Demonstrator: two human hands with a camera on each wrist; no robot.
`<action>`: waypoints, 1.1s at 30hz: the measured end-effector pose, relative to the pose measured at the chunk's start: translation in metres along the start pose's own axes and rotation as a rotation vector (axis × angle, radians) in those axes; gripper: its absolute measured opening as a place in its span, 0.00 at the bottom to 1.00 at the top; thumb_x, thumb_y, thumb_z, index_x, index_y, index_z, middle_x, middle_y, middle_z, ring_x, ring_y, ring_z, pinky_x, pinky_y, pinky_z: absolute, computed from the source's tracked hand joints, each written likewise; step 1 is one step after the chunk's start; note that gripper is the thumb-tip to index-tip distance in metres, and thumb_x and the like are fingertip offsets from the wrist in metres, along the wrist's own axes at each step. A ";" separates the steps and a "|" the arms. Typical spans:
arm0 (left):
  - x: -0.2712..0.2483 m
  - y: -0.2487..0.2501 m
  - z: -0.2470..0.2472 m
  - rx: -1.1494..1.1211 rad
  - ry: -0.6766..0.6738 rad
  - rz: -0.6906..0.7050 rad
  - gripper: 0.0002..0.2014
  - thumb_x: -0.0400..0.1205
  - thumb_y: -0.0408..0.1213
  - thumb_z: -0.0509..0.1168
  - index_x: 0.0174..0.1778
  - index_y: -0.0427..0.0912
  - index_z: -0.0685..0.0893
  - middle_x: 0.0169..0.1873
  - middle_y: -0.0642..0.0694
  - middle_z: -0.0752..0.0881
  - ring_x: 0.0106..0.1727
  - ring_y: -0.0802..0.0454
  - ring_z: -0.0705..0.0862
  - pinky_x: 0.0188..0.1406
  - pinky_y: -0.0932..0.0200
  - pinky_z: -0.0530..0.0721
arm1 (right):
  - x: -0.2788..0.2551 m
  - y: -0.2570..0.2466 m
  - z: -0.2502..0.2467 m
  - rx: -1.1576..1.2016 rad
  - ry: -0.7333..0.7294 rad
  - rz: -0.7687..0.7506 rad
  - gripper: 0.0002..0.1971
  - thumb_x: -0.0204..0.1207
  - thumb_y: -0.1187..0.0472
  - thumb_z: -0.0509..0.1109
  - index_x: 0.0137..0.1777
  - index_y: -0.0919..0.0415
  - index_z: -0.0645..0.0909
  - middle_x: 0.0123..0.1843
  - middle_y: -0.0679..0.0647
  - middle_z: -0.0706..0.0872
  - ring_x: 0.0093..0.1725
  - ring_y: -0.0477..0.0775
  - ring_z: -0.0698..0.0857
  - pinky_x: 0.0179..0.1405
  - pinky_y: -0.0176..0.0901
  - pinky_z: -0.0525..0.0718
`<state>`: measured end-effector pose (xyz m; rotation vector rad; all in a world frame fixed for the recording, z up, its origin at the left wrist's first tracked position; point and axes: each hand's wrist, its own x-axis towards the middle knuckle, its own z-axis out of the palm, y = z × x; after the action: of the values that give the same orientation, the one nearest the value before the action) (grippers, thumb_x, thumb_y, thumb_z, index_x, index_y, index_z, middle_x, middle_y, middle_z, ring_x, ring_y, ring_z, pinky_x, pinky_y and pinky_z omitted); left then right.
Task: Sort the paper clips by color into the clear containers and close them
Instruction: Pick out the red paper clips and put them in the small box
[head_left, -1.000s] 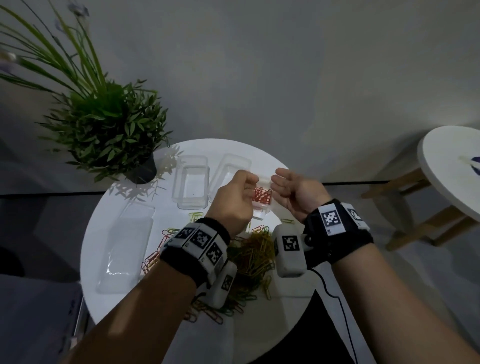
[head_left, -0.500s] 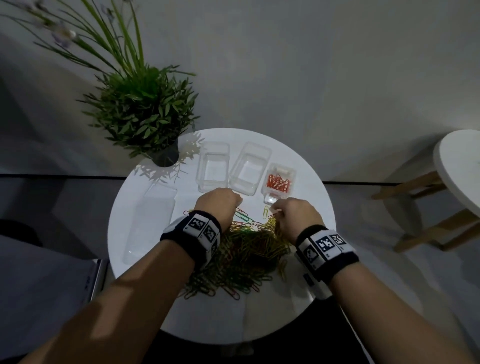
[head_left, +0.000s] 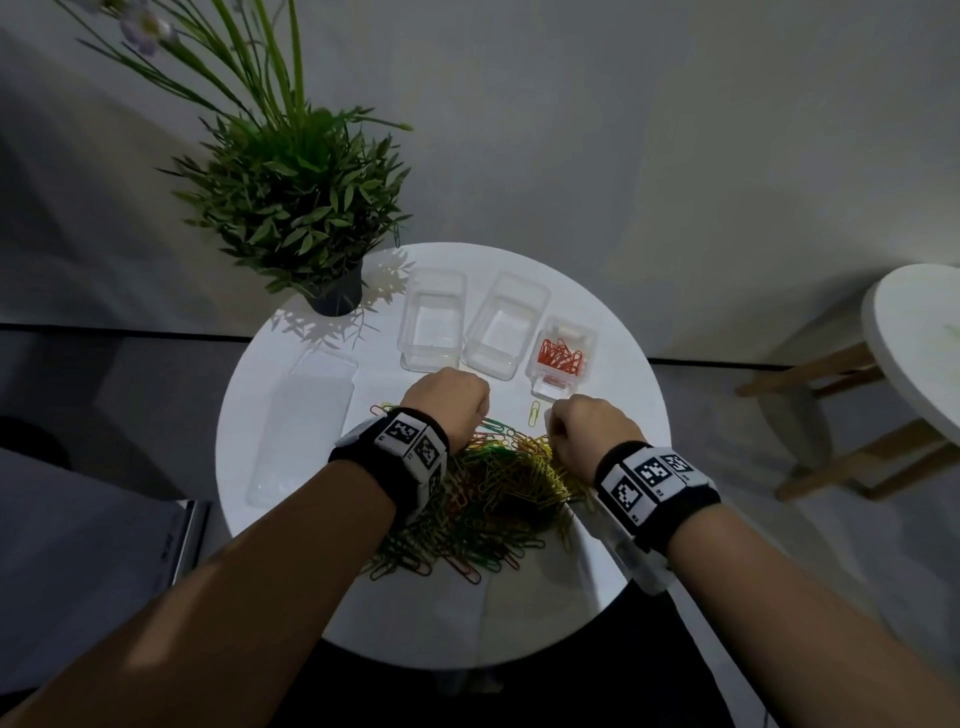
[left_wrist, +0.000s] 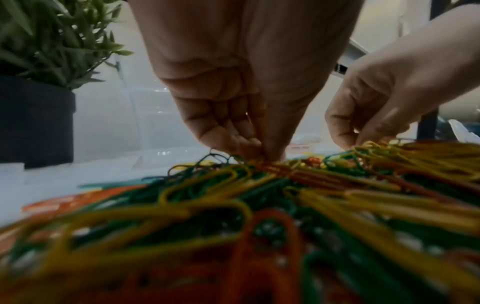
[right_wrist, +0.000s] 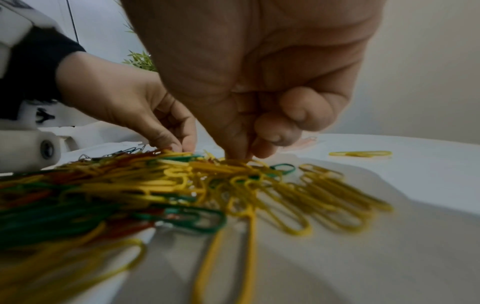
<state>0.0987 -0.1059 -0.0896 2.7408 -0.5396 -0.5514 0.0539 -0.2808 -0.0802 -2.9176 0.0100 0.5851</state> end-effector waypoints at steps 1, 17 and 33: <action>-0.001 -0.002 0.000 -0.089 0.014 -0.018 0.10 0.81 0.31 0.60 0.50 0.45 0.86 0.49 0.46 0.87 0.52 0.45 0.84 0.54 0.50 0.84 | -0.001 -0.001 0.000 0.014 0.007 -0.001 0.06 0.78 0.64 0.61 0.43 0.55 0.78 0.51 0.56 0.84 0.50 0.59 0.84 0.48 0.48 0.84; -0.025 -0.019 -0.012 -1.049 0.022 -0.169 0.09 0.79 0.21 0.66 0.54 0.32 0.82 0.32 0.40 0.86 0.36 0.47 0.87 0.26 0.66 0.80 | 0.013 -0.031 0.003 -0.007 -0.011 -0.010 0.06 0.74 0.62 0.68 0.48 0.56 0.84 0.51 0.54 0.87 0.52 0.58 0.85 0.49 0.48 0.85; -0.040 -0.035 -0.007 -1.131 0.083 -0.263 0.06 0.77 0.23 0.70 0.46 0.37 0.85 0.40 0.35 0.87 0.30 0.52 0.84 0.31 0.63 0.86 | 0.002 -0.015 -0.008 0.178 0.065 0.086 0.04 0.73 0.55 0.74 0.40 0.53 0.88 0.46 0.48 0.89 0.48 0.50 0.86 0.46 0.44 0.85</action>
<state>0.0780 -0.0573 -0.0835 1.7234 0.1608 -0.5550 0.0597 -0.2675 -0.0712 -2.7723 0.1862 0.4753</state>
